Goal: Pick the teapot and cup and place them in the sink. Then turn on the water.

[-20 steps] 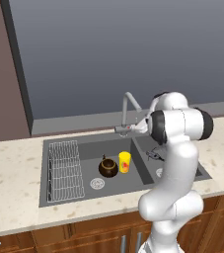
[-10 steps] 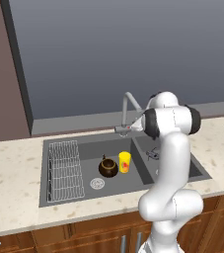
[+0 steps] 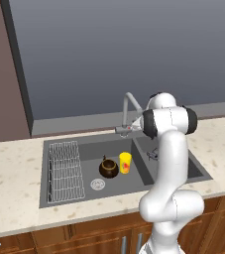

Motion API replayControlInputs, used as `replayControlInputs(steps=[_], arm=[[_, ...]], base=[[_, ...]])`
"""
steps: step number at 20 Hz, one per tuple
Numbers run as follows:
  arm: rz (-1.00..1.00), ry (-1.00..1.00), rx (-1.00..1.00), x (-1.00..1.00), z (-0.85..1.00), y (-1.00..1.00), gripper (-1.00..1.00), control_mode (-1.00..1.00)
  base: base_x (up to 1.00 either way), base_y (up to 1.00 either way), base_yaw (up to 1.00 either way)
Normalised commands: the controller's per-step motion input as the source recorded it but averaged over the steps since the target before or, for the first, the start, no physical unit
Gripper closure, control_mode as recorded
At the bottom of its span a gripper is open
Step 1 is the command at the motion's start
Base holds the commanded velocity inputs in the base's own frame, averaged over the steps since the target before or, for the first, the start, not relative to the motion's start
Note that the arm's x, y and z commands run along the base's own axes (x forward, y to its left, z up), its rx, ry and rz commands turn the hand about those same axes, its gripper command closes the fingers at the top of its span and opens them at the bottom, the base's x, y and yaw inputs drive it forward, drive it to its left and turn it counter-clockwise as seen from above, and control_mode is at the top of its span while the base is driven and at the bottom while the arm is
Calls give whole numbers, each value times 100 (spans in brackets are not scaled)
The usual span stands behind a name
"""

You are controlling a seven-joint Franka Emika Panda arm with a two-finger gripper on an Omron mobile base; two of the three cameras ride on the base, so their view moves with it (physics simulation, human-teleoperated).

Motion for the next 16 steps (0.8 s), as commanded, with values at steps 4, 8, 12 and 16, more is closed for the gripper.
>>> replayControlInputs(steps=[4,8,12,16], arm=[[0,1,0,46,-32,0,-100,-100],[0,0,0,15,-13,0,-100,-100],[0,0,0,-2,0,0,-100,-100],[-1,0,0,-18,-14,-54,-100,-100]], base=[[0,0,0],[0,0,0],[0,0,0],[0,0,0]])
